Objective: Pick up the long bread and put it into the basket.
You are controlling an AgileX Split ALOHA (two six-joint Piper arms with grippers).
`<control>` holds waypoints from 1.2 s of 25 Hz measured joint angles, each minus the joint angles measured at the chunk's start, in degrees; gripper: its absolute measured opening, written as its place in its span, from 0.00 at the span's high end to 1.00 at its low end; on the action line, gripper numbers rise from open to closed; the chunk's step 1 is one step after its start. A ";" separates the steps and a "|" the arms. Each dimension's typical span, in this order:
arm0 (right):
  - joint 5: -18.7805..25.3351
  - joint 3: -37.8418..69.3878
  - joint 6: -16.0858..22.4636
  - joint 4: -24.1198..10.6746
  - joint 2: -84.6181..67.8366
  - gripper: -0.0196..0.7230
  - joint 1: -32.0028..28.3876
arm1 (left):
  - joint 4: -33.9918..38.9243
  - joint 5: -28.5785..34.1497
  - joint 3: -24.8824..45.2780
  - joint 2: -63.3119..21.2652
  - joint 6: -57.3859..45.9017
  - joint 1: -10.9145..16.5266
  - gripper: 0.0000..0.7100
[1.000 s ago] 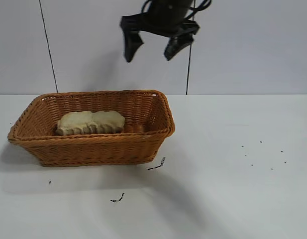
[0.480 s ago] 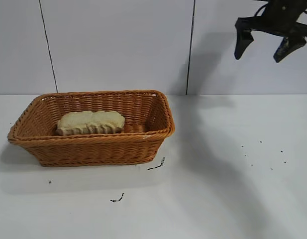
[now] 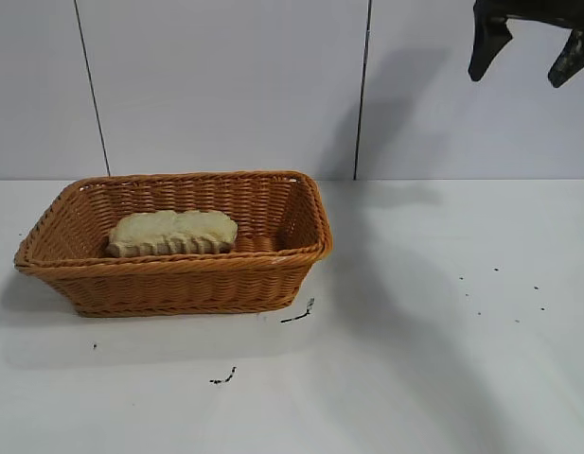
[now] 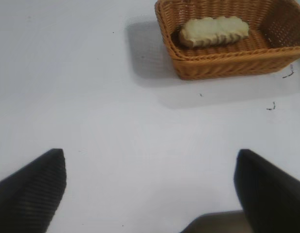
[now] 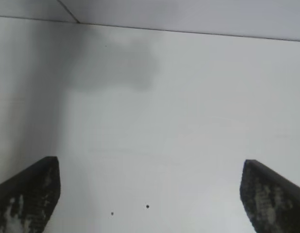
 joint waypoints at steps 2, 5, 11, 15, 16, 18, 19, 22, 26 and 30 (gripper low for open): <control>0.00 7.89 -0.07 0.04 -6.15 0.05 0.00 | 0.00 0.00 0.00 0.00 0.00 0.00 0.03; 0.07 21.30 -0.07 -0.71 -17.44 0.05 0.00 | 0.00 0.00 0.00 0.00 0.00 0.00 0.03; -0.21 44.67 -0.07 -2.96 -38.53 0.05 0.00 | 0.00 0.00 0.00 0.00 0.00 0.00 0.03; -3.41 58.55 -0.10 -3.44 -51.55 0.05 0.00 | 0.00 0.00 0.00 0.00 0.00 0.00 0.03; -4.85 61.32 -0.10 -3.50 -55.05 0.05 0.00 | 0.00 0.00 0.00 0.00 0.00 0.00 0.03; -8.09 67.48 0.15 -3.50 -61.50 0.05 0.00 | 0.00 0.00 0.00 0.00 0.00 0.00 0.03; -9.71 70.19 0.62 -3.50 -65.07 0.05 0.00 | 0.00 0.00 0.00 0.00 0.00 0.00 0.03; -10.26 74.24 2.79 -3.68 -74.94 0.05 0.00 | 0.00 0.00 0.00 0.00 0.00 0.00 0.03; -11.02 74.45 3.83 -3.68 -86.06 0.05 0.00 | 0.00 0.00 0.00 0.00 0.00 0.00 0.03; -11.13 74.45 3.98 -3.68 -94.95 0.05 0.00 | 0.00 0.00 0.00 0.00 0.00 0.00 0.03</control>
